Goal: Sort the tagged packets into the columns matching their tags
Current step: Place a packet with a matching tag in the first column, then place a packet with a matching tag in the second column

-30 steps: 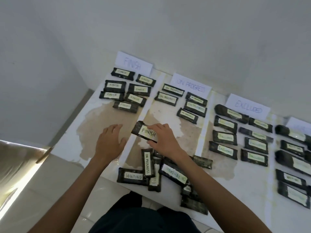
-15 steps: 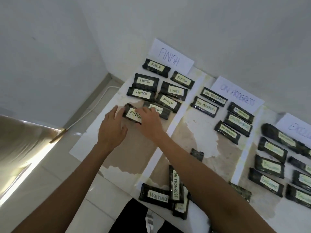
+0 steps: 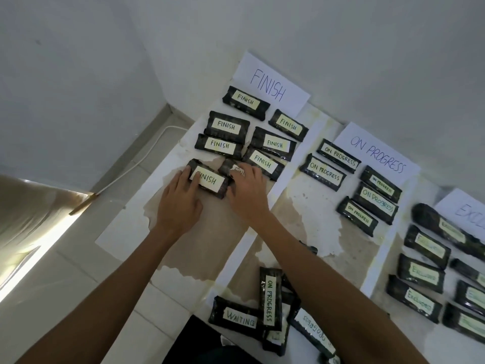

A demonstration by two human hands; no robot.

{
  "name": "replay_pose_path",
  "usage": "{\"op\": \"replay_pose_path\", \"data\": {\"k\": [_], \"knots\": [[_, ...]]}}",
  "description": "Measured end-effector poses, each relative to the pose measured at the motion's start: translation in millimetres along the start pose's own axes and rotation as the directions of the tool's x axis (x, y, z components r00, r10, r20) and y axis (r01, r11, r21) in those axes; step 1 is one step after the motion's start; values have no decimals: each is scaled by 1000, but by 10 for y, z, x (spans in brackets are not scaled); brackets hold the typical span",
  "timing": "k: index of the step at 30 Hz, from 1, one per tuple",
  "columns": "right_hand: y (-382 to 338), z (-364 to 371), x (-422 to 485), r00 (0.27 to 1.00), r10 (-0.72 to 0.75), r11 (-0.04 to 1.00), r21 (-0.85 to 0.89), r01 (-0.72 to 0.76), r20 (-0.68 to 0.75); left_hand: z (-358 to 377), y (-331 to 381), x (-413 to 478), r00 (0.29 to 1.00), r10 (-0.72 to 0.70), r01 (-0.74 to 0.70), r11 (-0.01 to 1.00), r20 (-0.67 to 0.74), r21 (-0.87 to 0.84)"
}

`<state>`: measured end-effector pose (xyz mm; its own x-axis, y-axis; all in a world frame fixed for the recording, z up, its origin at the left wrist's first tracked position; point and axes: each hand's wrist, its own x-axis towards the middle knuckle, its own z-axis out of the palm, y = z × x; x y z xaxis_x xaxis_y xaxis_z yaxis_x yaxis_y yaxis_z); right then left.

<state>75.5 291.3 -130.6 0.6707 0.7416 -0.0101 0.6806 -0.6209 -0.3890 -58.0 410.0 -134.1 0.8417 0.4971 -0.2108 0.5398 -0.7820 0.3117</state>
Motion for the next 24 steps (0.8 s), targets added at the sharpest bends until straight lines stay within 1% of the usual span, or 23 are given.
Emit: {"op": "replay_pose_path", "data": {"k": [1,4,10,12,16,19,21,23,24], "knots": [[56,-11,-9,1000,10,1000,-10,-9,10,-7,8,19,1000,-4,4,1000,4,5],[127,-79,-30,997,-19,999,-27,21,77,-23,10,42,1000,-6,5,1000,18,26],[160,-307,-94,988,-52,998,34,47,145,-120,148,-62,1000,4,-4,999,-1,37],[185,-397,-177,986,-71,996,59,62,153,-156,248,-151,1000,8,-8,1000,2,4],[259,-553,-466,976,-115,987,129,92,184,-182,473,-406,998,61,-60,995,9,-79],[297,-683,-753,963,-123,983,164,84,241,-122,642,-671,998,61,-59,991,13,-118],[333,-751,-959,942,-116,983,174,63,316,-46,739,-879,999,47,-43,988,23,-146],[369,-792,-1171,916,-85,985,173,17,393,45,822,-1099,999,38,-32,986,32,-166],[388,-798,-1285,906,-47,987,161,-24,421,95,862,-1208,999,31,-23,983,39,-180]]}}
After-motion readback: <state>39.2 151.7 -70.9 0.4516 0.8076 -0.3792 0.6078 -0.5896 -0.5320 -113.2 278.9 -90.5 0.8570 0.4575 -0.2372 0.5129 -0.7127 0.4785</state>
